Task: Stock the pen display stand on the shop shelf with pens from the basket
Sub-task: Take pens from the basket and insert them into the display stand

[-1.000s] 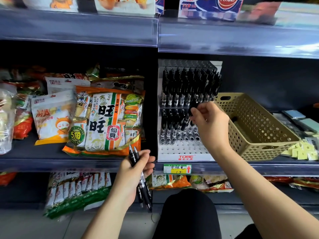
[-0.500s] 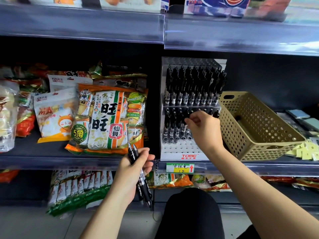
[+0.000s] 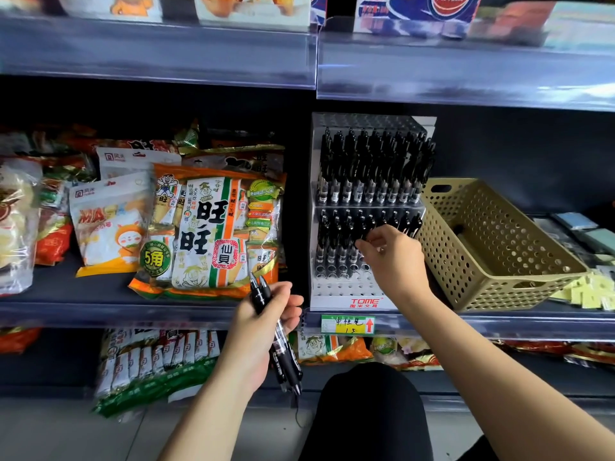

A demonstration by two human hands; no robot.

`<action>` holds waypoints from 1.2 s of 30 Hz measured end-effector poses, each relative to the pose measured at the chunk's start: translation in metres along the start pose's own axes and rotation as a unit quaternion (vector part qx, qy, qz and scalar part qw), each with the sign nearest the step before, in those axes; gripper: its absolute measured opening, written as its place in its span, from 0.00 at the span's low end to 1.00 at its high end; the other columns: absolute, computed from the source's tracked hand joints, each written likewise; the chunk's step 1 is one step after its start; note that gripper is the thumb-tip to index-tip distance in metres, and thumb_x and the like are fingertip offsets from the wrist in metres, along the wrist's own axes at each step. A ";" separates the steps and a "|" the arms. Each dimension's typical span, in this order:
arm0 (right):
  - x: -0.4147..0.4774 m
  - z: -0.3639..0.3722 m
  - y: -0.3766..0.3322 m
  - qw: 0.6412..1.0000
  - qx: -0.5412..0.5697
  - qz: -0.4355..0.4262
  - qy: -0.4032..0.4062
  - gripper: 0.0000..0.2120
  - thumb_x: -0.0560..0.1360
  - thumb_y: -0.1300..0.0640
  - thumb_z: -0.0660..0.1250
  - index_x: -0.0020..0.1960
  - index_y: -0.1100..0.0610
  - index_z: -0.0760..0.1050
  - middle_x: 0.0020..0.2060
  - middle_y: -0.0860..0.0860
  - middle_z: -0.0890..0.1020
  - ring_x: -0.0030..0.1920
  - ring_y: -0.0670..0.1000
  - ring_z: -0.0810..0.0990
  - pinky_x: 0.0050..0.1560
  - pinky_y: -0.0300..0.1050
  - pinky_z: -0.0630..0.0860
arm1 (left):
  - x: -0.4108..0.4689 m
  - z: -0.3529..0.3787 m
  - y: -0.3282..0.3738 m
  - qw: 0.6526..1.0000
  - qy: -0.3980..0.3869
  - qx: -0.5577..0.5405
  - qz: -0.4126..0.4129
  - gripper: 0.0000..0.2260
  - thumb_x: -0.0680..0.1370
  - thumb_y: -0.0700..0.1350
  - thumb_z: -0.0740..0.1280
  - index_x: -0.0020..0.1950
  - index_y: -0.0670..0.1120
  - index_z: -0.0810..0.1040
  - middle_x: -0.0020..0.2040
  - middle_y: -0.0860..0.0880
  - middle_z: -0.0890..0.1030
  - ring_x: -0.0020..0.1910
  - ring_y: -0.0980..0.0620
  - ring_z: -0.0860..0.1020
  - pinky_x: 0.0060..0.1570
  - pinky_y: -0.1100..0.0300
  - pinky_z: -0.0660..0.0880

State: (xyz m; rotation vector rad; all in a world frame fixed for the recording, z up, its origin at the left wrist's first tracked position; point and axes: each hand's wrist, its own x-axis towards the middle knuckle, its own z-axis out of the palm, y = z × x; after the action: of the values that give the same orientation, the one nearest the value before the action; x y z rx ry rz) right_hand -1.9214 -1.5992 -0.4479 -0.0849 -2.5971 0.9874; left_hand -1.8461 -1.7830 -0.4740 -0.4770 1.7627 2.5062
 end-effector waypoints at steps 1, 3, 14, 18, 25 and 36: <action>-0.005 -0.001 0.000 1.000 0.009 0.001 0.011 0.10 0.76 0.52 0.66 0.51 0.58 0.77 0.38 0.46 0.78 0.37 0.48 0.78 0.40 0.47 0.78 | 0.000 0.001 0.000 1.000 0.002 0.000 0.001 0.03 0.77 0.41 0.66 0.48 0.44 0.79 0.34 0.51 0.83 0.30 0.59 0.78 0.35 0.63 0.77; -0.017 -0.002 -0.003 0.999 0.031 -0.016 0.029 0.08 0.76 0.51 0.66 0.47 0.57 0.78 0.36 0.45 0.78 0.35 0.47 0.78 0.38 0.48 0.78 | -0.001 0.002 0.001 1.000 0.005 -0.005 0.000 0.03 0.77 0.41 0.66 0.48 0.44 0.79 0.34 0.51 0.83 0.29 0.58 0.75 0.36 0.62 0.75; -0.073 0.008 -0.019 0.853 0.245 0.079 -0.454 0.09 0.78 0.56 0.63 0.54 0.60 0.77 0.40 0.51 0.78 0.40 0.46 0.75 0.43 0.36 0.74 | 0.000 0.017 0.006 0.982 0.054 -0.180 0.005 0.03 0.77 0.43 0.66 0.47 0.43 0.77 0.32 0.51 0.81 0.29 0.58 0.75 0.29 0.66 0.75; -0.080 0.010 -0.019 0.837 0.288 0.116 -0.451 0.03 0.77 0.59 0.64 0.50 0.56 0.76 0.39 0.52 0.77 0.37 0.45 0.76 0.40 0.37 0.77 | 0.000 0.020 0.002 0.977 0.064 -0.204 0.011 0.07 0.79 0.44 0.63 0.50 0.42 0.77 0.36 0.49 0.84 0.32 0.58 0.81 0.32 0.66 0.78; -0.076 -0.001 -0.015 0.877 0.329 0.136 -0.321 0.04 0.74 0.64 0.68 0.43 0.56 0.76 0.38 0.53 0.73 0.29 0.43 0.74 0.28 0.35 0.72 | 0.002 0.023 -0.005 0.979 0.114 -0.166 -0.024 0.19 0.78 0.58 0.59 0.53 0.43 0.74 0.46 0.47 0.84 0.45 0.50 0.83 0.35 0.60 0.80; -0.054 -0.026 -0.005 0.835 0.484 0.220 -0.141 0.06 0.68 0.69 0.71 0.41 0.60 0.80 0.34 0.52 0.83 0.35 0.48 0.82 0.37 0.37 0.79 | -0.001 0.007 -0.002 0.993 0.108 -0.001 0.040 0.13 0.78 0.55 0.61 0.47 0.50 0.81 0.39 0.56 0.81 0.26 0.58 0.63 0.24 0.66 0.62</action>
State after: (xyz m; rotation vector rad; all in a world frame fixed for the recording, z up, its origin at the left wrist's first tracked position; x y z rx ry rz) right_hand -1.8620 -1.5962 -0.4439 -0.2920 -1.9922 2.5190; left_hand -1.8464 -1.7756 -0.4738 -0.7149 1.8860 2.5983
